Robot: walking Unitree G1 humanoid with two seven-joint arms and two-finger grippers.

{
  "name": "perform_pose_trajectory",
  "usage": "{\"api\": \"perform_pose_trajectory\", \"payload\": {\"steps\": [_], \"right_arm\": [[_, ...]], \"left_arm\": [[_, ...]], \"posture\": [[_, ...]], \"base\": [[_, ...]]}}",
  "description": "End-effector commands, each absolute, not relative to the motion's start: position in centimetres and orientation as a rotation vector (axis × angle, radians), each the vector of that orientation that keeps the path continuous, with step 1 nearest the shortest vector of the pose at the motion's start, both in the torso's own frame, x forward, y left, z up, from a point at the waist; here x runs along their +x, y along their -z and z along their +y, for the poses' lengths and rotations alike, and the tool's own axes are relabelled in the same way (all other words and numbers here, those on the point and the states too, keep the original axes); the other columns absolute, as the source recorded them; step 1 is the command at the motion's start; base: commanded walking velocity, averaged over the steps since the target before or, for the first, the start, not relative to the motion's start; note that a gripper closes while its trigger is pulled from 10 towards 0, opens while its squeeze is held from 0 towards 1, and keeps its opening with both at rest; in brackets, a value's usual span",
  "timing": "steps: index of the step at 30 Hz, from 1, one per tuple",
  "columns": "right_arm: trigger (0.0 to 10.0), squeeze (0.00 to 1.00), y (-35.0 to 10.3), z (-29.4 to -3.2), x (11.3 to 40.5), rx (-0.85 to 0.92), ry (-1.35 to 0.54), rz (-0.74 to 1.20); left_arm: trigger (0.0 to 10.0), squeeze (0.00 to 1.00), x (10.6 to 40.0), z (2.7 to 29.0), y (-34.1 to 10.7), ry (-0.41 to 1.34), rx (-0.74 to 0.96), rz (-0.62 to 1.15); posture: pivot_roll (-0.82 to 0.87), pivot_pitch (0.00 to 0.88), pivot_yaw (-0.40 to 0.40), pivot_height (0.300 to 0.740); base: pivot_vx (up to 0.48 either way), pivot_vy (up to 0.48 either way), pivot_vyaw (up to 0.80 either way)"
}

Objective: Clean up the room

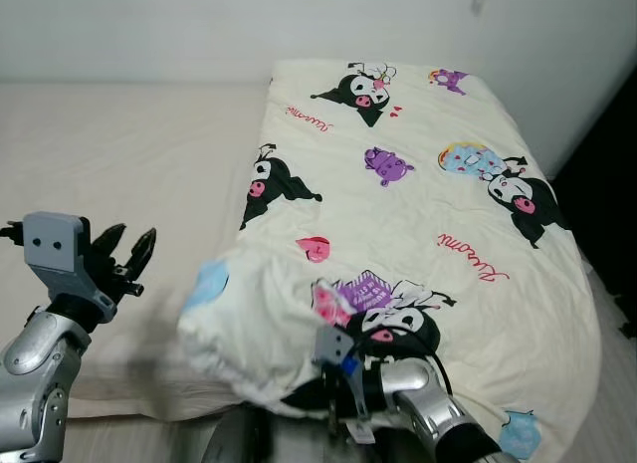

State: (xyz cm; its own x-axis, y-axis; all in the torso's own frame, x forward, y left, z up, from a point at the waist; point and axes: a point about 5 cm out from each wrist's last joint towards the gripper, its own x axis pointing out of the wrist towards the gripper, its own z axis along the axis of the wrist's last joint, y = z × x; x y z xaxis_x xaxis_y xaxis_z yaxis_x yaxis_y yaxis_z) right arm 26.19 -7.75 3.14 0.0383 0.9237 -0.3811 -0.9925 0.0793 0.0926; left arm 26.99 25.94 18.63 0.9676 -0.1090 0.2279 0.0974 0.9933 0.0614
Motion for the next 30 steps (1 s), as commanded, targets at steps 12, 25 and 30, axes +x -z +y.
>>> {"api": "perform_pose_trajectory", "payload": {"steps": [12, 25, 30], "right_arm": [[10.0, 1.0, -2.0, -8.2, 24.5, -0.334, -1.583, 0.486], [10.0, 0.0, -9.8, -7.4, 27.4, 0.111, -1.479, 0.149], [10.0, 0.0, -11.8, -9.9, 30.1, 0.133, -1.055, 0.02]], "left_arm": [[10.0, 0.0, 26.9, 25.4, -17.7, 0.141, 0.091, -0.206], [10.0, 0.0, 27.6, 24.2, -16.7, 0.171, 0.091, -0.167], [10.0, 0.0, 28.1, 21.7, -13.5, 0.188, 0.043, -0.016]], "posture": [[0.15, 0.185, -0.029, 0.608], [0.14, 0.157, -0.033, 0.608], [0.1, 0.109, -0.027, 0.608]], "base": [[0.0, 0.0, 0.0], [0.0, 0.0, 0.0], [0.0, 0.0, 0.0]]}}
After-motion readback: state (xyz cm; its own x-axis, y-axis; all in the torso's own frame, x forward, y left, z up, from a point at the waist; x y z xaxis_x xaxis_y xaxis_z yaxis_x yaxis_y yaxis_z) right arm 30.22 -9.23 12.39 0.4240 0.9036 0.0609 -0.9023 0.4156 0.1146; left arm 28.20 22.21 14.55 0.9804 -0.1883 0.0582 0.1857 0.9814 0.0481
